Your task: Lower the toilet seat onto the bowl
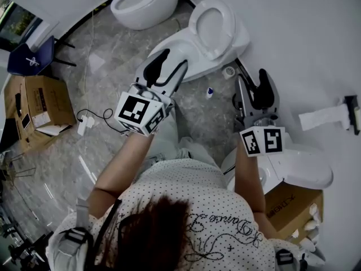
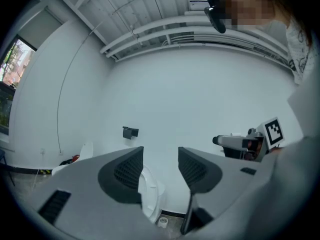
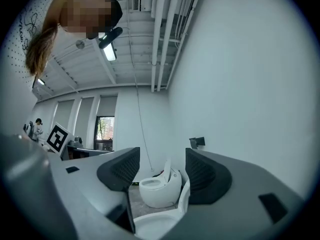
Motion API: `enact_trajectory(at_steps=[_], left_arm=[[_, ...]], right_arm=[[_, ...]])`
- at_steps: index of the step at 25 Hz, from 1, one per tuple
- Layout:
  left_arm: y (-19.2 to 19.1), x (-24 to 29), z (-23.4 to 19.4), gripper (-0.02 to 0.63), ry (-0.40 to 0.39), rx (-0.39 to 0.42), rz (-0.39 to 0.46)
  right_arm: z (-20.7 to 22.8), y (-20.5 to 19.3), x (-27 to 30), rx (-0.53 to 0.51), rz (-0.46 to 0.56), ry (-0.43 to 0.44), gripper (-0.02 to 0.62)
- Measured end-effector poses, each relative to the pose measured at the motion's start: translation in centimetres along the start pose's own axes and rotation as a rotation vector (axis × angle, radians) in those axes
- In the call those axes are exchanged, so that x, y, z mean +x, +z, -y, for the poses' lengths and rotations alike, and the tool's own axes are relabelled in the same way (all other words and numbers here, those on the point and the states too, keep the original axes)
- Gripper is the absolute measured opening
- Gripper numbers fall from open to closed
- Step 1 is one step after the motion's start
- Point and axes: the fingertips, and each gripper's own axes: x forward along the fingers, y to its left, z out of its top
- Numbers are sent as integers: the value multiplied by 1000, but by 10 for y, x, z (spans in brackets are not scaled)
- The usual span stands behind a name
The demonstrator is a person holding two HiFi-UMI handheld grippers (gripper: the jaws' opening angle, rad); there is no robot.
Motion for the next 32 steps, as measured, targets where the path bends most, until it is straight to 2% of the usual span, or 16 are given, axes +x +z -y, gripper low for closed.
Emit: enact_trajectory(at_steps=[7,12,19,27,32], left_arm=[[6,48,-62,221,-33,13,20],[15,95,-120,232,-96,-2,23],[16,147,-193,252,-190,0,-15],[3,191,-219,253,-218,-32,-44],[-8,214,-217,253,-207,-46,-67]], right_arm=[[8,-13,71,39,-28,-7,367],[12,-20,143,43,-35,-35,391],[27,-24,221,34,-33,-133,393],[60,-45,242,57,-105,-202,393],[84,-58,252,77,-138,-188,393]])
